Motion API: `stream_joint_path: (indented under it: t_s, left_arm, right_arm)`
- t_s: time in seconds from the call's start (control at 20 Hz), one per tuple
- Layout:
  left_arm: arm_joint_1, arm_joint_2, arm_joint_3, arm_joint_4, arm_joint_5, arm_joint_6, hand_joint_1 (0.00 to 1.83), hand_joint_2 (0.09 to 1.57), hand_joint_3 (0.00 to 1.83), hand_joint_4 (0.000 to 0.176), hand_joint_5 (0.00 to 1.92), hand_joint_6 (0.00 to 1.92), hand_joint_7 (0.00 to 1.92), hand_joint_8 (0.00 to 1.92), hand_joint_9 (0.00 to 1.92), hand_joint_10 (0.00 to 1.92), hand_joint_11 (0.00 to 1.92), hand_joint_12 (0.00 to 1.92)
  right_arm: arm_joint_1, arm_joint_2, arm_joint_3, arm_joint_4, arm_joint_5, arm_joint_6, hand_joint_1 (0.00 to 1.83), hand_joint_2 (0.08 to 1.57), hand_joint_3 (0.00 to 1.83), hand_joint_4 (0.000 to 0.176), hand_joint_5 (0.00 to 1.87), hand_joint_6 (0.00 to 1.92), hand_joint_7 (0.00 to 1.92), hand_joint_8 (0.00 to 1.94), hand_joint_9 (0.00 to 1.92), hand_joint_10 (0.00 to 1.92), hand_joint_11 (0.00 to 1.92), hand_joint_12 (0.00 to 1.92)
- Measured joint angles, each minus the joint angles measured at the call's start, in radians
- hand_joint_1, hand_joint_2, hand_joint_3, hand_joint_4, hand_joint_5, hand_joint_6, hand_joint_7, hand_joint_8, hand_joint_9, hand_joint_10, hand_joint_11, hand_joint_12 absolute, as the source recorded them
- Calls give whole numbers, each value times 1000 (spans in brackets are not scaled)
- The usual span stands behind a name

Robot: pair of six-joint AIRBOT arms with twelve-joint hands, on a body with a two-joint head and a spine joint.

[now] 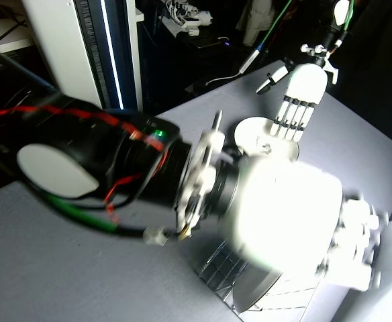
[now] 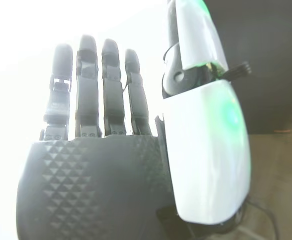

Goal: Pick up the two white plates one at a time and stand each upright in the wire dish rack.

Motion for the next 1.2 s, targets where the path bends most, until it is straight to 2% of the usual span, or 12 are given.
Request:
stream_joint_path:
  t_s: [0.05, 0.15, 0.25, 0.5, 0.65, 0.75, 0.9, 1.0, 1.1, 1.2]
  left_arm:
    - [2, 0, 0, -2, 0, 3, 0, 1015, 0, 0, 0, 0, 0, 0, 0, 0, 0, 0]
    - [7, -2, 0, -2, 2, 7, 0, 1017, 0, 0, 0, 0, 0, 0, 0, 0, 0, 0]
    - [15, -2, 2, -10, 1, 8, 0, 1022, 1, 0, 0, 0, 0, 0, 0, 0, 0, 0]
    - [40, -10, 11, -17, -11, 5, 0, 1024, 2, 0, 0, 0, 0, 0, 0, 0, 0, 0]
    - [61, -21, 28, -23, -25, -14, 0, 1029, 4, 0, 0, 0, 0, 0, 0, 0, 0, 0]
    - [76, -27, 40, -31, -34, -36, 0, 1026, 2, 0, 0, 0, 0, 0, 0, 0, 0, 0]
    - [114, -33, 53, -55, -49, -63, 0, 1016, 0, 0, 0, 0, 0, 0, 0, 0, 0, 0]
    - [137, -43, 73, -77, -69, -95, 0, 1012, 0, 0, 0, 0, 0, 0, 0, 0, 0, 0]
    - [152, -45, 82, -101, -80, -99, 0, 1019, 0, 0, 0, 0, 0, 0, 0, 0, 0, 0]
    - [156, -45, 85, -103, -86, -99, 0, 1017, 0, 0, 0, 0, 0, 0, 0, 0, 0, 0]
  right_arm:
    - [0, -2, -6, -74, 34, 0, 1215, 994, 0, 0, 256, 0, 265, 0, 269, 0, 0, 955]
    - [0, -2, -31, -212, 113, 0, 1240, 939, 0, 0, 137, 0, 150, 0, 162, 0, 0, 778]
    - [-7, -2, -60, -307, 149, -1, 1264, 927, 0, 0, 48, 4, 32, 5, 40, 5, 0, 450]
    - [-25, -1, -119, -498, 159, -13, 1371, 941, 4, 0, 0, 0, 0, 0, 0, 0, 0, 95]
    - [-29, -1, -154, -538, 134, -19, 1383, 983, 11, 0, 0, 0, 0, 0, 0, 0, 0, 52]
    - [-45, -1, -169, -576, 129, -31, 1443, 1011, 2, 0, 0, 0, 0, 0, 0, 0, 0, 215]
    - [-75, -1, -188, -582, 116, -36, 1517, 1051, 7, 0, 0, 0, 0, 0, 0, 0, 0, 124]
    - [-97, -3, -196, -601, 101, -39, 1510, 1059, 4, 0, 0, 0, 0, 0, 0, 0, 0, 150]
    - [-108, -16, -196, -601, 80, -39, 1490, 1044, 0, 0, 0, 0, 0, 0, 0, 0, 0, 189]
    - [-112, -39, -196, -601, 59, -39, 1515, 1032, 0, 0, 0, 0, 0, 0, 0, 0, 0, 330]
